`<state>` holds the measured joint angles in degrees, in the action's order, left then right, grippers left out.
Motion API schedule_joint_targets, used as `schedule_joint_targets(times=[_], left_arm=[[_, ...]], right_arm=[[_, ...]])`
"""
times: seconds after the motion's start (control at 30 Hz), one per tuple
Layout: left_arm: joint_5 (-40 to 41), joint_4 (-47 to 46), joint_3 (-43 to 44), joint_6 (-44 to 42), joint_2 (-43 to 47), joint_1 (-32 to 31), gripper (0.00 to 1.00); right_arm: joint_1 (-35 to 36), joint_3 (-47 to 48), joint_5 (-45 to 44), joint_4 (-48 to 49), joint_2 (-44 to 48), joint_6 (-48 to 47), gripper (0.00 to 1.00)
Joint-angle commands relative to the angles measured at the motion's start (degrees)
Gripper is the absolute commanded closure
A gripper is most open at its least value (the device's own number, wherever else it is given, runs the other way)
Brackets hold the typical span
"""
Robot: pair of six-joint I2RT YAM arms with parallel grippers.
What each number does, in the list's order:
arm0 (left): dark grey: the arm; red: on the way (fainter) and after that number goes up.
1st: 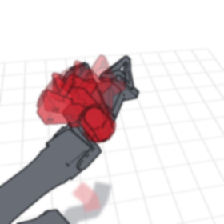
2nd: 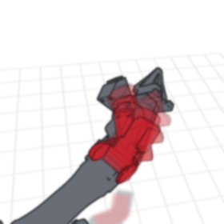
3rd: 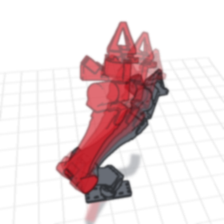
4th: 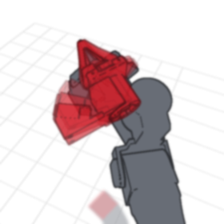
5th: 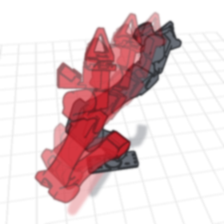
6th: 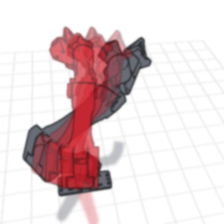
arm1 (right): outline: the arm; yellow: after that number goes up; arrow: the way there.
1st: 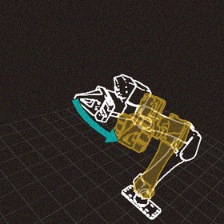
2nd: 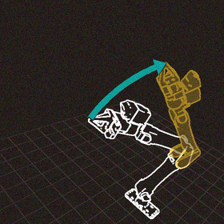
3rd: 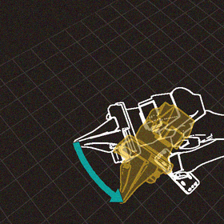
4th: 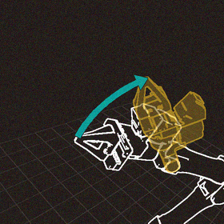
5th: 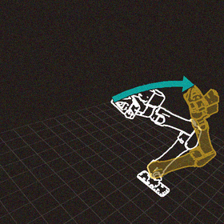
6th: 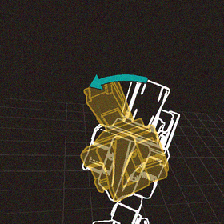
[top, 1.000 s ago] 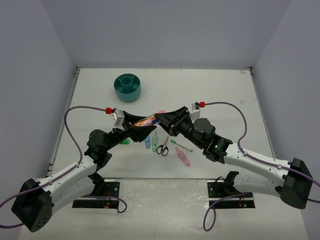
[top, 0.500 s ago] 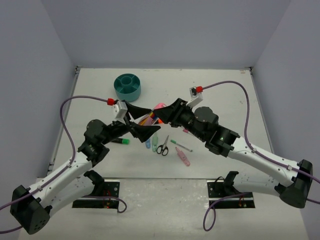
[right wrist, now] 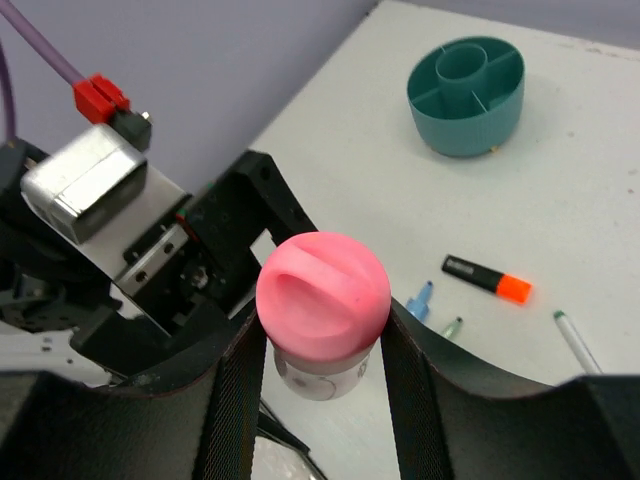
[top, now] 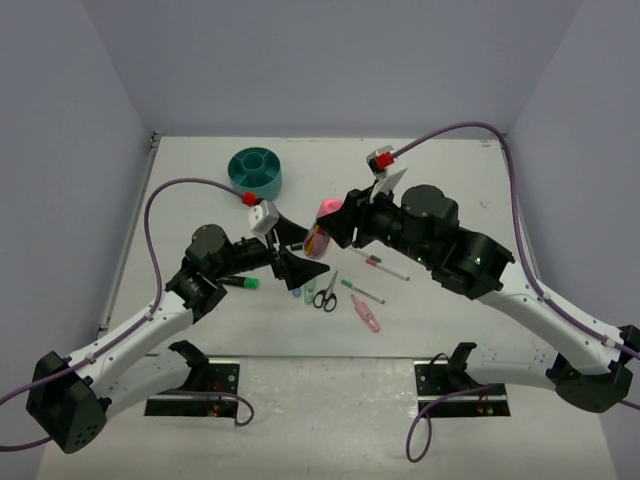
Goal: Sort the stationery into containers
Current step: Place the stationery in the storage box.
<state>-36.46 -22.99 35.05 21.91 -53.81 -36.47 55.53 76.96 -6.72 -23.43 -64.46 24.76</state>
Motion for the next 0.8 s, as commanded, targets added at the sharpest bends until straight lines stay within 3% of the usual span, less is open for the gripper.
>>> schedule_joint_targets(times=[0.0,0.37,0.53,0.67,0.77], left_arm=[[-2.81,-2.98,2.00,1.23,-0.94,-0.18,0.05],[-0.80,-0.72,4.85,1.23,-3.93,-0.27,0.02],[-4.79,-3.42,4.55,2.77,-6.37,-0.29,0.33],[-7.33,-5.61,4.15,3.99,-7.59,-0.36,0.31],[-7.37,-6.83,3.70,4.49,-7.62,-0.28,0.45]], right_arm=[[0.96,3.60,-0.57,-10.12,-2.32,-7.19,1.00],[4.28,6.80,-5.51,-15.18,-4.99,-10.74,1.00],[5.53,8.36,-6.44,-15.73,-6.13,-11.66,1.00],[5.53,8.32,-5.58,-14.34,-5.67,-11.25,1.00],[5.55,8.82,-4.47,-14.29,-5.89,-10.95,1.00]])
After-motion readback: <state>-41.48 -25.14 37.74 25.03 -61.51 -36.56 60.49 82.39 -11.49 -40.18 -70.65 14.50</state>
